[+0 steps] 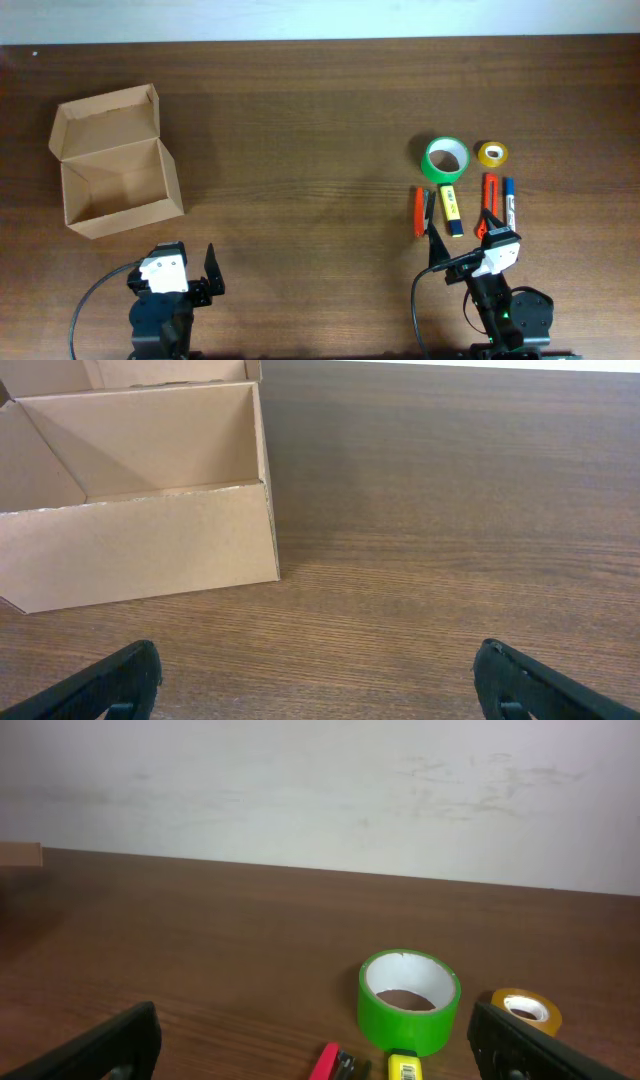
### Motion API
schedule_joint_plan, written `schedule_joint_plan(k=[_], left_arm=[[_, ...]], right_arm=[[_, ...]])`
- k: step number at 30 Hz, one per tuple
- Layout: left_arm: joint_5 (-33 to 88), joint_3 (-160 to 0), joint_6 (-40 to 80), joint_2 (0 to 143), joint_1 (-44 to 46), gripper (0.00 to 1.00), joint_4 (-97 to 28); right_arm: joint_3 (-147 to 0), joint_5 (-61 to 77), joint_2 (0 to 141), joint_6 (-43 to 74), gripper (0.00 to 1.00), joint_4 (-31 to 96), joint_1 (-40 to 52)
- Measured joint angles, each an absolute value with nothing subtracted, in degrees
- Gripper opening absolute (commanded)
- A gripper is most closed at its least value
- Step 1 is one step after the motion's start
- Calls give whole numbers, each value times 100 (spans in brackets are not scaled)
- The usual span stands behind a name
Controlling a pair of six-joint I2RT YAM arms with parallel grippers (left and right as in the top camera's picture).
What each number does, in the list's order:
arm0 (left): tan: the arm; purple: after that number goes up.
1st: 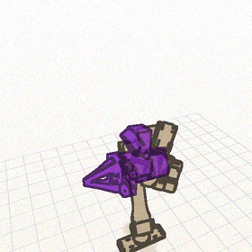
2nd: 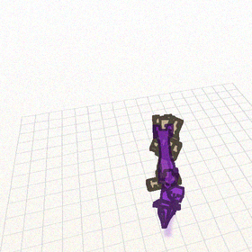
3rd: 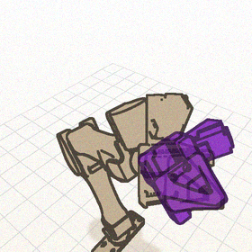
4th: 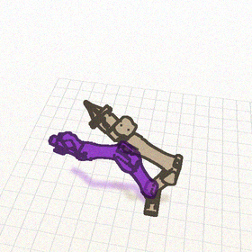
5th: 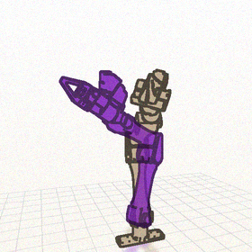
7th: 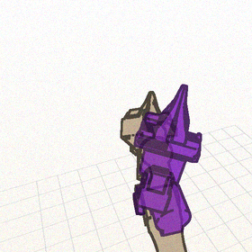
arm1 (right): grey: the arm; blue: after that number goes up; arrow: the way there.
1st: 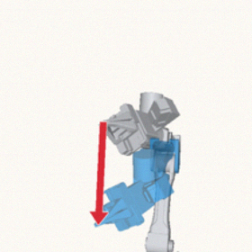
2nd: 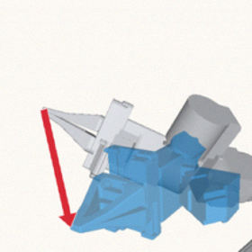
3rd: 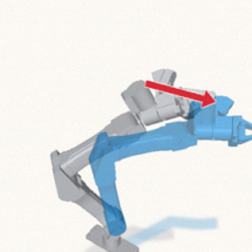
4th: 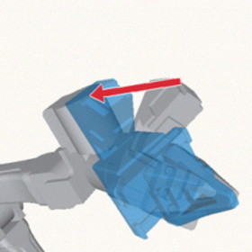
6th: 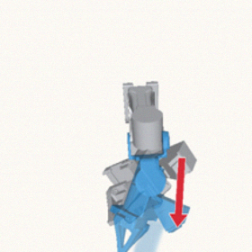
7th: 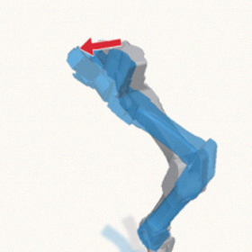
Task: Pack container
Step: 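Move the left gripper toward the cardboard box's near wall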
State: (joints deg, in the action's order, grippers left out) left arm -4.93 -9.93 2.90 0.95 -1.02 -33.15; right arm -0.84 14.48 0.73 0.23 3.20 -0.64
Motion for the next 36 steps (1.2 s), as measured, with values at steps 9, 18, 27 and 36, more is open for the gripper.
schedule_joint_plan(k=[9,18,27,36], left_arm=[[-493,-993,290,95,-102,100,-3315],[-493,-993,290,95,-102,100,-3315],[-464,-969,290,95,-106,100,-2823],[71,-1573,532,991,-106,99,-1505]], right_arm=[[-84,1448,73,19,99,320,-64],[-86,1448,73,21,99,320,-64],[-84,1448,73,21,99,320,-64],[-84,1446,73,19,99,320,-64]])
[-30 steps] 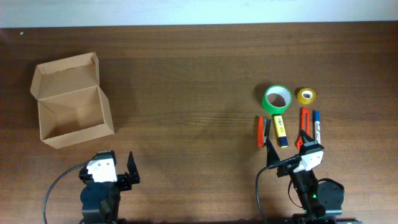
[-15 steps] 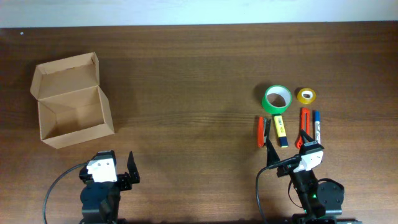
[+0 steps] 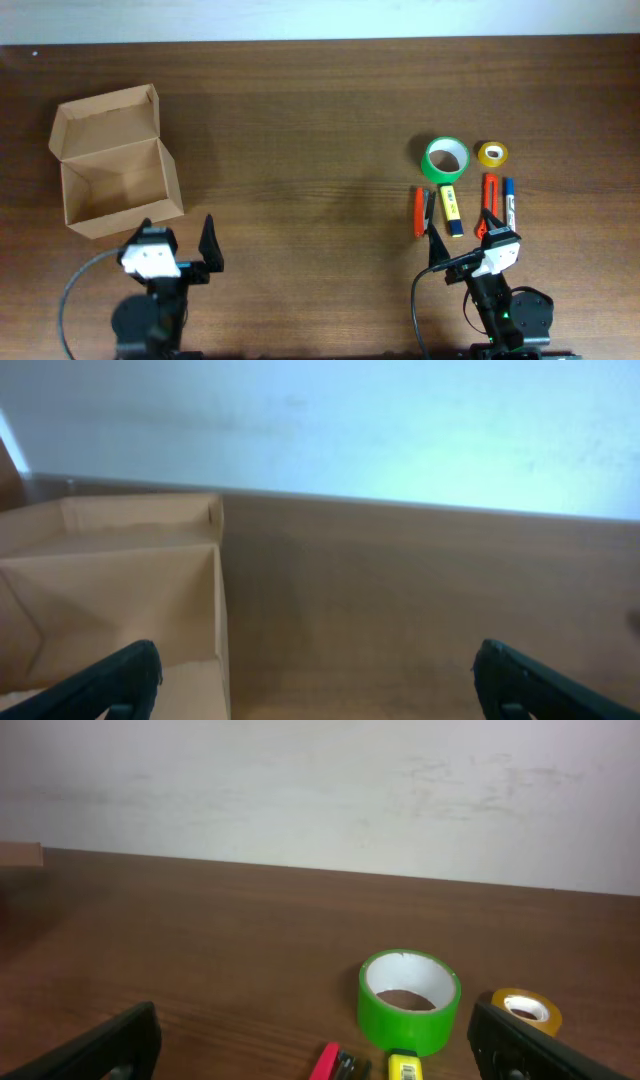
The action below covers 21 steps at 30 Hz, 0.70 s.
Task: Pack container
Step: 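Move the left gripper toward the cardboard box's near wall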
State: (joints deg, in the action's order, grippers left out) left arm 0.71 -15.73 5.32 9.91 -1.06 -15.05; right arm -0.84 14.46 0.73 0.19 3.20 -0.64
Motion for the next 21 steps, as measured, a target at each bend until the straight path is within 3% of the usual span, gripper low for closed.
schedule_joint_plan(k=[5,14,21], left_arm=[[99,-3579,552,3065,-106,100,-2464],[137,-9218,-51,7078,-106,100,-5395],[276,-10722,-261,8374,-117,100,-5863]], right_arm=[[-84,1448,73,19,99,320,-64],[-84,1448,80,21,99,320,-64],[-84,1448,80,19,99,322,-64]])
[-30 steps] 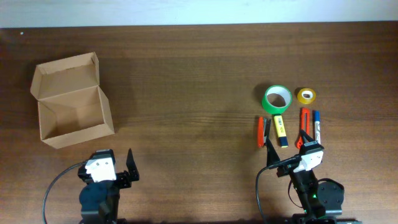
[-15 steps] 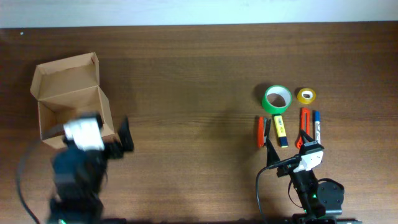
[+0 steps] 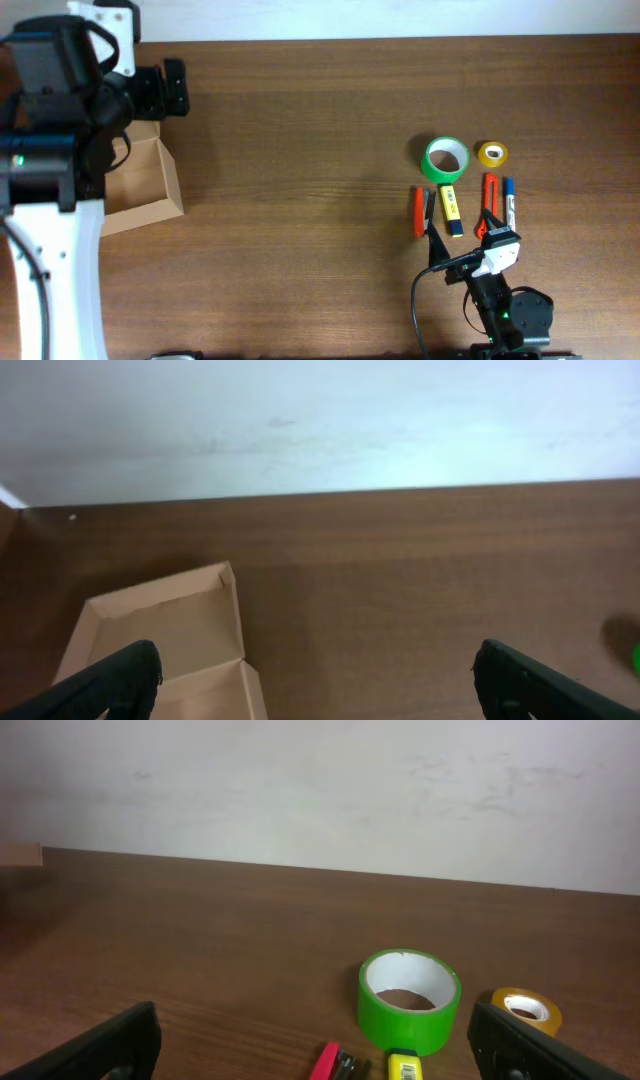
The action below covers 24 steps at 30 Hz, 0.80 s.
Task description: Pack container
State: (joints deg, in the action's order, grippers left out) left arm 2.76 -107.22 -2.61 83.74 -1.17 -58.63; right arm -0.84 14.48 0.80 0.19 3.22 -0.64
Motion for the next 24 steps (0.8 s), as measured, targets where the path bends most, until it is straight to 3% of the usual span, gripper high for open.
schedule_joint_plan(k=[2,6,11,12,14,24], left_arm=[[235,-10746,-298,8523,-134,98,-6082],[-45,-10757,-368,8908,-303,72,-6698],[-242,-10759,-333,9620,-615,71,-7046],[-268,-10759,-294,9835,-679,77,-7050],[-307,-10759,-237,10125,-753,79,-7035],[-322,-10368,-145,10919,-1035,79,-6751]], right_arm=[[-84,1448,80,21,99,322,-64],[-84,1448,80,21,99,320,-64],[-84,1448,80,21,99,322,-64],[-84,1448,80,21,99,320,-64],[-84,1448,80,21,99,320,-64],[-84,1448,80,21,99,322,-64]])
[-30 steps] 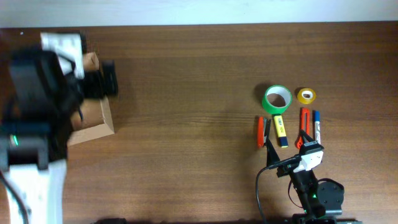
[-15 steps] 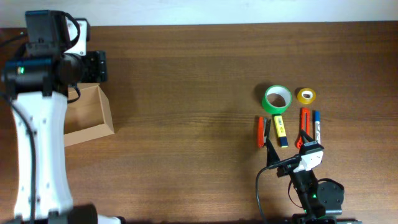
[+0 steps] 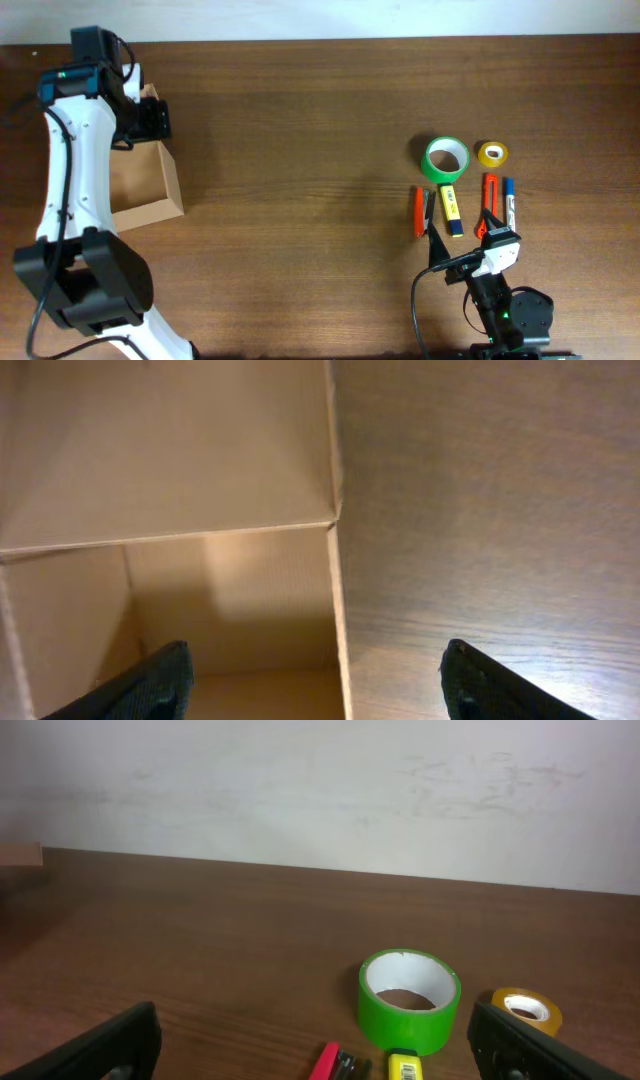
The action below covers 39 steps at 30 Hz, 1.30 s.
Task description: Pack container
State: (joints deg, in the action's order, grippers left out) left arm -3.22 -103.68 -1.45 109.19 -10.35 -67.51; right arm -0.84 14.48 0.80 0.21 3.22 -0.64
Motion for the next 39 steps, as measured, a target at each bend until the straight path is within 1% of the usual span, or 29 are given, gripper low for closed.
schedule_joint_plan(k=[9,14,15,17,18,20,21,22,26,27,39], left_arm=[[-244,-8871,-102,10925,-1107,79,-5881],[-93,-8414,-58,10930,-1107,79,-5533],[-71,-8361,-38,10930,-1107,77,-5474],[-38,-8278,12,10930,-1107,70,-5391],[-32,-8252,34,10930,-1107,63,-5352],[-10,-8215,73,10930,-1105,45,-5297],[1,-8206,91,10930,-1100,33,-5275],[8,-8206,119,10930,-1094,24,-5256],[12,-8206,180,10930,-1070,4,-5168],[21,-8206,178,10930,-1063,2,-5155],[-5,-8208,344,10930,-954,2,-5179]], right_arm=[[-84,1448,80,23,99,322,-64],[-84,1448,80,21,99,322,-64],[-84,1448,80,21,99,322,-64],[-84,1448,80,21,99,322,-64],[-84,1448,80,21,99,322,-64],[-84,1448,80,21,99,322,-64],[-84,1448,80,21,99,322,-64],[-84,1448,80,19,99,320,-64],[-84,1448,80,21,99,322,-64],[-84,1448,80,21,99,320,-64],[-84,1448,80,21,99,320,-64]])
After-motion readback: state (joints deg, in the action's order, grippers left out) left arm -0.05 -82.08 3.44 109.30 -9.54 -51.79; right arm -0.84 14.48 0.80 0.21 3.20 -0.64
